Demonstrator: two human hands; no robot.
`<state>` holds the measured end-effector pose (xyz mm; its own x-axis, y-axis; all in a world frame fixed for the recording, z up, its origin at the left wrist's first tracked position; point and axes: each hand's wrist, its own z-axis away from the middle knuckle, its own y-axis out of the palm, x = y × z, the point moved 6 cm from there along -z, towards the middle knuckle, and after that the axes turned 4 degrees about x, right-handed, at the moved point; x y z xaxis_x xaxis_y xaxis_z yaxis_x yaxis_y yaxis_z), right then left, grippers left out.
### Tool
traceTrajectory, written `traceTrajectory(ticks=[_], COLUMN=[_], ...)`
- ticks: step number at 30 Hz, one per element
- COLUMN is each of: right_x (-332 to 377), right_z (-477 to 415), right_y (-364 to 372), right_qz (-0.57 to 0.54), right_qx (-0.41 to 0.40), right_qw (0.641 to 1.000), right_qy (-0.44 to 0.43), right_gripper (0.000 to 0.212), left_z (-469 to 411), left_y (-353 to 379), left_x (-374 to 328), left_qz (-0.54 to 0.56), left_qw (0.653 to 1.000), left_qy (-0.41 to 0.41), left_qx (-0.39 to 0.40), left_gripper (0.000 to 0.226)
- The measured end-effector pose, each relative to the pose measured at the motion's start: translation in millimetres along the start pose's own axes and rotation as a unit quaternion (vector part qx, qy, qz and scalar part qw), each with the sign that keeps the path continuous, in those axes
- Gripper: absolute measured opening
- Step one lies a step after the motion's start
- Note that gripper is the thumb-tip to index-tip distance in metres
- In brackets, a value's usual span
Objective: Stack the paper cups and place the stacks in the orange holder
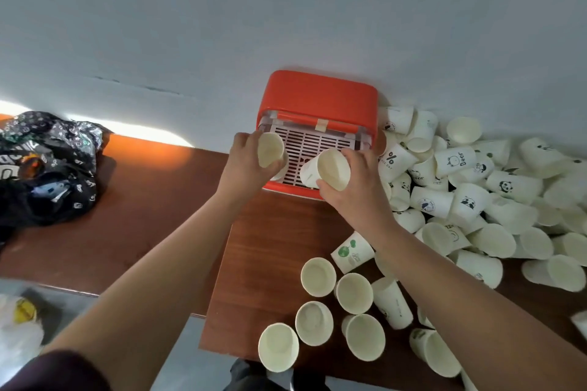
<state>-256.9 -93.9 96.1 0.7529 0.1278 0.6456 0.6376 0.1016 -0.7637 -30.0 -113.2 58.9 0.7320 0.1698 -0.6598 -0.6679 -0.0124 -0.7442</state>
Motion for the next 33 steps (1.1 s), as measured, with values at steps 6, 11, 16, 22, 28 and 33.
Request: traceTrajectory(ticks=[6,11,16,22,28,33], right_x=[6.1,26.1,51.5,62.4,36.8,17.1], right_z=[-10.4,-24.2,-38.7,-51.3,-62.0,-68.6], right_y=[17.1,32.7,48.9,78.9,104.6,112.3], right_qz=[-0.018,-0.061,-0.059,0.044,0.078,0.079], right_qx=[-0.003,-0.013,-0.033,-0.029,0.069,0.128], right_qw=[0.999,0.998,0.997,0.995,0.993,0.989], right_qy=[0.034,0.032,-0.023,-0.086,-0.050,-0.011], right_gripper=[0.069,0.072,0.073,0.068,0.070,0.072], left_z=[-19.7,-18.8,-3.9,-4.2,-12.0,-20.0], left_y=[31.4,29.6,-8.5,-24.9,5.1,17.5], left_x=[23.5,36.1,36.4,38.8,41.4,45.1], left_qz=[-0.083,-0.083,0.020,0.174,0.187,0.128], left_qw=[0.991,0.988,0.996,0.982,0.970,0.983], left_qy=[-0.024,-0.011,-0.020,-0.040,-0.009,0.011], left_qx=[0.098,0.133,0.086,0.059,0.156,0.132], left_gripper=[0.088,0.104,0.054,0.032,0.056,0.051])
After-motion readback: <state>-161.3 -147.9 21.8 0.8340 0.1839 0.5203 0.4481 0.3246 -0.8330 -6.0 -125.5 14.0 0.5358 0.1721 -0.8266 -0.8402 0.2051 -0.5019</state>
